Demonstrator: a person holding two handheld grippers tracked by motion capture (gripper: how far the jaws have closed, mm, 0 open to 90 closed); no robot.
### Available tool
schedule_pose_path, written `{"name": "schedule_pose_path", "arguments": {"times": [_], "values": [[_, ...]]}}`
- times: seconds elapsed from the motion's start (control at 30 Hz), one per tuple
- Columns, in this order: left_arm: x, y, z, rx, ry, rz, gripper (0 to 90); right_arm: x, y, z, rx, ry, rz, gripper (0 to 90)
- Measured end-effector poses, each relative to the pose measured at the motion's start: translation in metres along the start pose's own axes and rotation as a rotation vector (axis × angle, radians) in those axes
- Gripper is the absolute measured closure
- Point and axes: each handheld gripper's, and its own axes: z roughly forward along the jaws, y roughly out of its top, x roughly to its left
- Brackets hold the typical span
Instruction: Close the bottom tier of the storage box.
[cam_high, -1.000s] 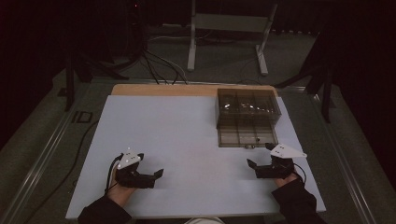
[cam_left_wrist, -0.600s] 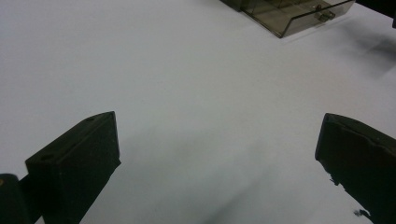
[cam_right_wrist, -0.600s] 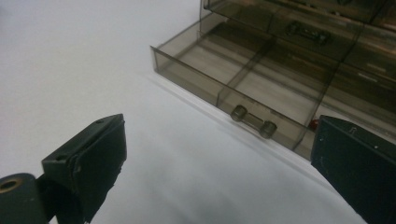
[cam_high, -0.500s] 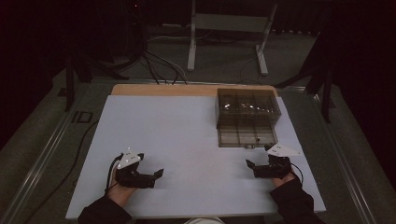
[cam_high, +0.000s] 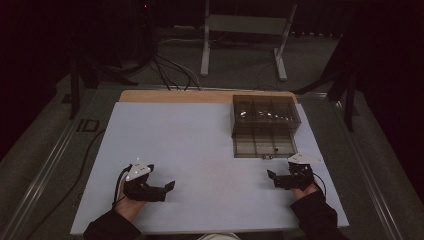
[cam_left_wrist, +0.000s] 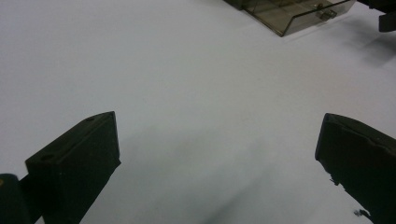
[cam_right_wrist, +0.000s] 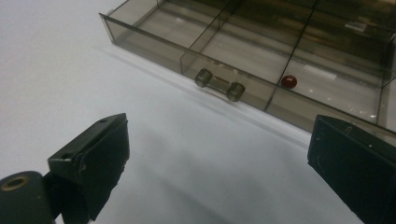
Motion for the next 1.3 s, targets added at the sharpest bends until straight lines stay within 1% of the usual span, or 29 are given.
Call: {"name": "schedule_pose_path", "arguments": {"times": [0.13,0.2,0.23,0.3,0.37,0.57,0.63,0.73,0.77,0.9,0.97,1.0,1.03,1.1,1.13,1.2,1.3], "values": [[-0.0007,-0.0002,0.0002,0.002,0.0,0.001,1.1,-0.0005,-0.0001,0.0011,0.017,0.007,0.012,5.5],[-0.0007,-0.0001,0.0,-0.004,-0.006,0.0,1.1,-0.0004,-0.0002,0.0017,0.012,0.028,0.023,5.6],[-0.0007,-0.0001,0.0001,-0.004,-0.005,0.0,1.1,0.0001,0.0001,0.0026,0.018,0.032,0.029,6.9],[-0.0004,-0.0003,0.0002,-0.001,-0.004,-0.001,1.1,0.0016,0.0002,0.0047,0.029,0.023,0.034,12.0],[-0.0002,-0.0002,-0.0001,-0.003,-0.005,-0.003,1.1,0.0019,0.0,0.0061,0.037,0.031,0.039,14.5],[-0.0001,-0.0003,0.0,-0.005,-0.002,-0.004,1.1,0.0014,-0.0003,0.0092,0.073,0.02,0.061,15.4],[-0.0001,-0.0001,-0.0004,-0.009,-0.004,-0.003,1.1,0.0013,-0.0001,0.0096,0.081,0.015,0.068,17.5],[0.0007,-0.0004,0.0,-0.006,-0.011,-0.009,1.1,0.0003,0.0005,0.0087,0.082,0.008,0.075,23.5],[0.0008,-0.0004,0.0,-0.006,-0.012,-0.011,1.1,0.0004,0.0005,0.0084,0.086,0.002,0.074,25.6],[0.0007,-0.0006,0.0001,-0.007,-0.011,-0.008,1.1,0.0009,0.0006,0.0082,0.1,0.006,0.063,32.6],[0.0007,-0.0005,-0.0001,-0.008,-0.009,-0.006,1.1,0.0014,0.0002,0.0085,0.107,0.013,0.062,35.4],[0.0007,-0.0005,-0.0002,-0.008,-0.007,-0.005,1.1,0.0016,0.0001,0.0084,0.11,0.015,0.063,38.5],[0.0008,-0.0005,-0.0002,-0.007,-0.007,-0.006,1.1,0.0012,0.0002,0.0081,0.109,0.023,0.067,42.5],[0.001,-0.0006,0.0,-0.006,-0.006,-0.006,1.1,-0.0006,0.001,0.0058,0.096,0.037,0.088,51.5],[0.0009,-0.0006,0.0001,-0.005,-0.005,-0.007,1.1,-0.0017,0.0015,0.0047,0.091,0.048,0.096,52.6],[0.0012,-0.0007,0.0002,-0.005,-0.006,-0.008,1.1,-0.0026,0.0016,0.004,0.092,0.046,0.099,54.5],[0.0011,-0.0009,0.0007,0.0,-0.005,-0.008,1.1,-0.0023,0.0012,0.0046,0.1,0.053,0.098,61.1]]}}
